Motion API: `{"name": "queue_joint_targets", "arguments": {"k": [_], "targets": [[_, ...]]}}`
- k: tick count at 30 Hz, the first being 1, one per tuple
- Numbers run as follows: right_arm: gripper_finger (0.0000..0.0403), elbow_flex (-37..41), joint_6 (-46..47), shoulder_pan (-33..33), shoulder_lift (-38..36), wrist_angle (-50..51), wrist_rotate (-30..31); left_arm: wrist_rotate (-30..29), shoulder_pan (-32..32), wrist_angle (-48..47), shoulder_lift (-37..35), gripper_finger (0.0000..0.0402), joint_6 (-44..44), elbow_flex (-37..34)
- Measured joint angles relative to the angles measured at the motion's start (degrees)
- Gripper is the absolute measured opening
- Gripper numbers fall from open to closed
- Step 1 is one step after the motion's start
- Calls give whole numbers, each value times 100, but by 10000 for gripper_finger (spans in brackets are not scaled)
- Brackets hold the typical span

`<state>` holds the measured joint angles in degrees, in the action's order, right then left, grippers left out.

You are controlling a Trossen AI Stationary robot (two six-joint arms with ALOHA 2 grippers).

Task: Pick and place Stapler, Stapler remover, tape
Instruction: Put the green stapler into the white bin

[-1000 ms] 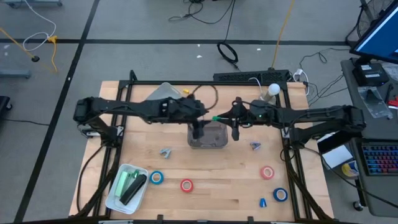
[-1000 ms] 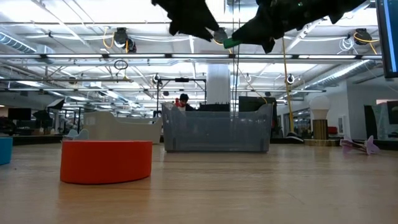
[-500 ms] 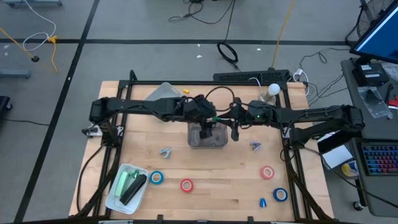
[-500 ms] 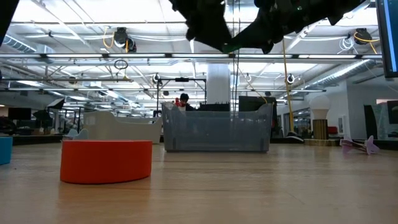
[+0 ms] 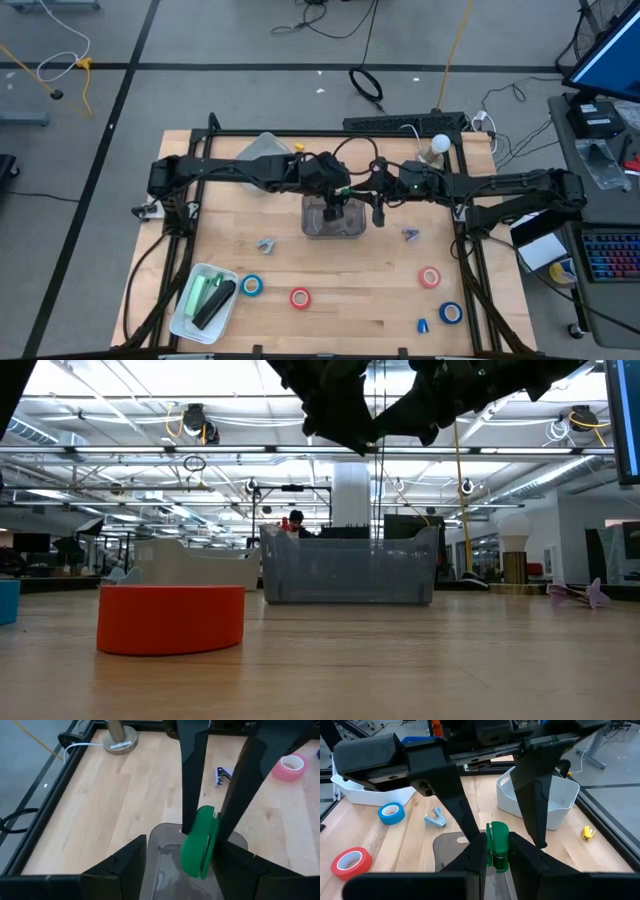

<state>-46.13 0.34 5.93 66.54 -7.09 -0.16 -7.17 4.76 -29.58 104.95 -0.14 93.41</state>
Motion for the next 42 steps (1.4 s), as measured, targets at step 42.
{"name": "queue_joint_targets", "arguments": {"k": [42], "targets": [[127,0,-443,120,-733,1332,182,850,-767,-5287,-830,66,-4227,-13]]}}
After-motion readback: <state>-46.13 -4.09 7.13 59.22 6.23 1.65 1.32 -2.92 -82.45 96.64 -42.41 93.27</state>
